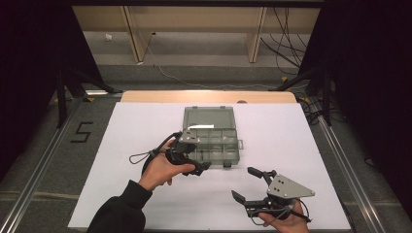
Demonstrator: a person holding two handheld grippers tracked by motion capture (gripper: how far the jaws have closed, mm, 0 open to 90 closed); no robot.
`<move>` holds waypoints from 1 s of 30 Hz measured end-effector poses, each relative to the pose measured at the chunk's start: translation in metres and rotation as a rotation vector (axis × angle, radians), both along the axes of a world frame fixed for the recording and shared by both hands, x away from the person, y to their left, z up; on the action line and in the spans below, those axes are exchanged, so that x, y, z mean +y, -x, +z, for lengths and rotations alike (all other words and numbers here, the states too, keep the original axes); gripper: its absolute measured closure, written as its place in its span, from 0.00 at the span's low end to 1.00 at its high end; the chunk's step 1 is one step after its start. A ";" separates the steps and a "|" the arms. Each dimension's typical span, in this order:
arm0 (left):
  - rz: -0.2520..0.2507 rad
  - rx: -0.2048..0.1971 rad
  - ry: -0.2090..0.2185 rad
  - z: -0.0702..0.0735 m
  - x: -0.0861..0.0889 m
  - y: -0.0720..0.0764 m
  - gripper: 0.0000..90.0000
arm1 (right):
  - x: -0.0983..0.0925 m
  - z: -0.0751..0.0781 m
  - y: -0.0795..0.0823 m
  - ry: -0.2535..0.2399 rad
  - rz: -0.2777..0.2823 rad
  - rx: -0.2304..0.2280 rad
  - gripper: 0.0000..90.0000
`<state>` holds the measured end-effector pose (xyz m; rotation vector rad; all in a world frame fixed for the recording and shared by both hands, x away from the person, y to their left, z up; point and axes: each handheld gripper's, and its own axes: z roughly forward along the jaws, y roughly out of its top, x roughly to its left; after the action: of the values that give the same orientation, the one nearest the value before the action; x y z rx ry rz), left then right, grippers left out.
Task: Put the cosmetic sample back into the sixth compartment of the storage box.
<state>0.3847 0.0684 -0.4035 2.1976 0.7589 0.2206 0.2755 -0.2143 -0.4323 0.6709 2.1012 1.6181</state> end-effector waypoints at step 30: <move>0.022 -0.086 0.129 -0.014 0.019 0.023 0.22 | -0.001 0.001 0.001 0.015 -0.013 0.006 0.18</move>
<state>0.3614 0.0879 -0.4171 2.0462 0.7303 0.2682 0.2744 -0.2151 -0.4311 0.6833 2.1066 1.5943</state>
